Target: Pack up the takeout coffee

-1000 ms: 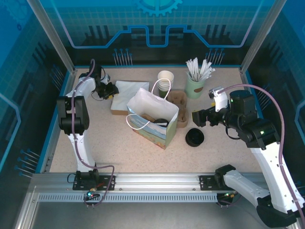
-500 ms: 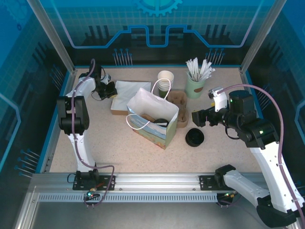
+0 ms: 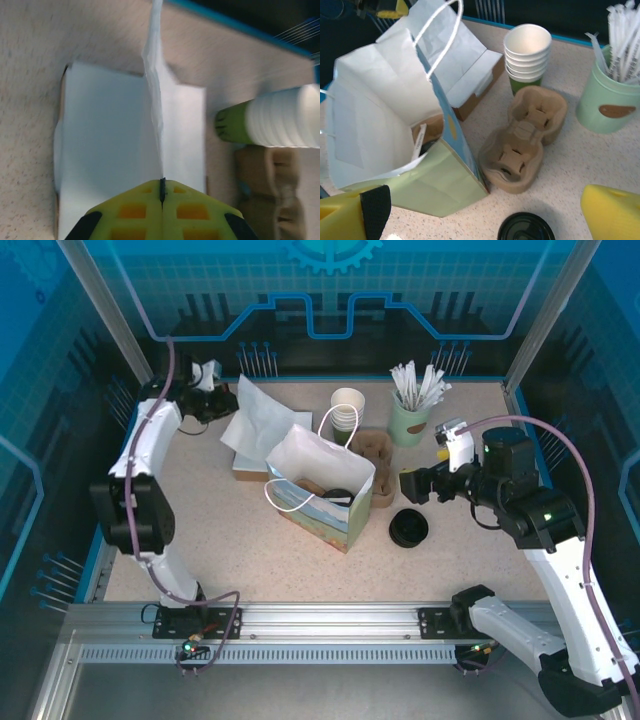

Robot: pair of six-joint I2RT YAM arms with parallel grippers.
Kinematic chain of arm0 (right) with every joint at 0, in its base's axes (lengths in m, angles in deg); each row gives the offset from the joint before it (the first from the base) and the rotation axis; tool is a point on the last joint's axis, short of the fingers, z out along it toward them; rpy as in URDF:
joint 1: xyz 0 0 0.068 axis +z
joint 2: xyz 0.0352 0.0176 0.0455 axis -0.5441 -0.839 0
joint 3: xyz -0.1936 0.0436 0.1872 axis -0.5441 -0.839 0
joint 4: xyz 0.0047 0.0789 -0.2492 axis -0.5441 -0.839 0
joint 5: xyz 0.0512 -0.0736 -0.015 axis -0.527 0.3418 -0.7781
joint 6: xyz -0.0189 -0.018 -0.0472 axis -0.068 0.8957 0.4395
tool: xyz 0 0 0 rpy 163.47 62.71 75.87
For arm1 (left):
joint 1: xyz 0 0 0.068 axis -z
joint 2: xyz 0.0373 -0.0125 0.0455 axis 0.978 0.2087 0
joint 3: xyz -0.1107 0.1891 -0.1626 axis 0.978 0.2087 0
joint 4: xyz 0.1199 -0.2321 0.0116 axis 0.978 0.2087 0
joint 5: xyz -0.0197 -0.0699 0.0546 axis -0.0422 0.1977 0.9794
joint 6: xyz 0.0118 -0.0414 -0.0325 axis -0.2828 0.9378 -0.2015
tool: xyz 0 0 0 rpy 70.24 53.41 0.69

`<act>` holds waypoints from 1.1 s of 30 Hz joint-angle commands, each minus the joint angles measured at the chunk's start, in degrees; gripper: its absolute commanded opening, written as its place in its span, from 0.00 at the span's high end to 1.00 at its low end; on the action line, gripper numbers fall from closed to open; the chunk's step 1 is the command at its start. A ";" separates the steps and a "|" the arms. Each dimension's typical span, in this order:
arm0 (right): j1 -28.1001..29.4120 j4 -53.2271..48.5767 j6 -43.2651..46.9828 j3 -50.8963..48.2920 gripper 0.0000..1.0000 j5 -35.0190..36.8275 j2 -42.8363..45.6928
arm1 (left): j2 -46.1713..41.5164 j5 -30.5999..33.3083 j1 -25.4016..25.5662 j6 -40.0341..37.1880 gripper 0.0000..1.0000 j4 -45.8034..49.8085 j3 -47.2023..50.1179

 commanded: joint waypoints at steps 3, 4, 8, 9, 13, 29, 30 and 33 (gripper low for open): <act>-0.81 7.44 1.62 -0.60 0.00 -8.35 -0.44 | -7.28 -6.98 -0.13 1.75 1.00 -2.53 -0.98; -0.83 8.33 1.95 -0.22 0.00 -9.65 -0.92 | -8.31 -7.73 -0.13 2.14 1.00 -2.54 -1.52; -0.39 11.69 3.60 2.24 0.00 -14.13 -3.50 | -12.16 -11.68 0.47 3.64 1.00 -3.05 -3.96; -0.09 12.55 3.96 3.15 0.00 -15.21 -4.29 | -12.93 -12.61 0.81 3.87 1.00 -2.93 -4.86; 2.98 14.90 7.37 7.97 0.00 -17.64 -8.44 | -14.95 -15.92 3.34 4.37 1.00 -1.06 -10.24; 15.49 20.84 17.69 30.22 0.00 -18.38 -24.97 | -19.66 -28.09 15.30 -4.26 1.00 4.44 -21.22; 16.23 21.48 17.53 30.72 0.00 -18.26 -26.03 | -19.84 -28.43 15.86 -4.49 1.00 4.21 -21.05; 18.34 23.93 17.59 31.70 0.00 -18.07 -28.44 | -19.91 -29.78 17.32 -5.16 1.00 3.55 -21.10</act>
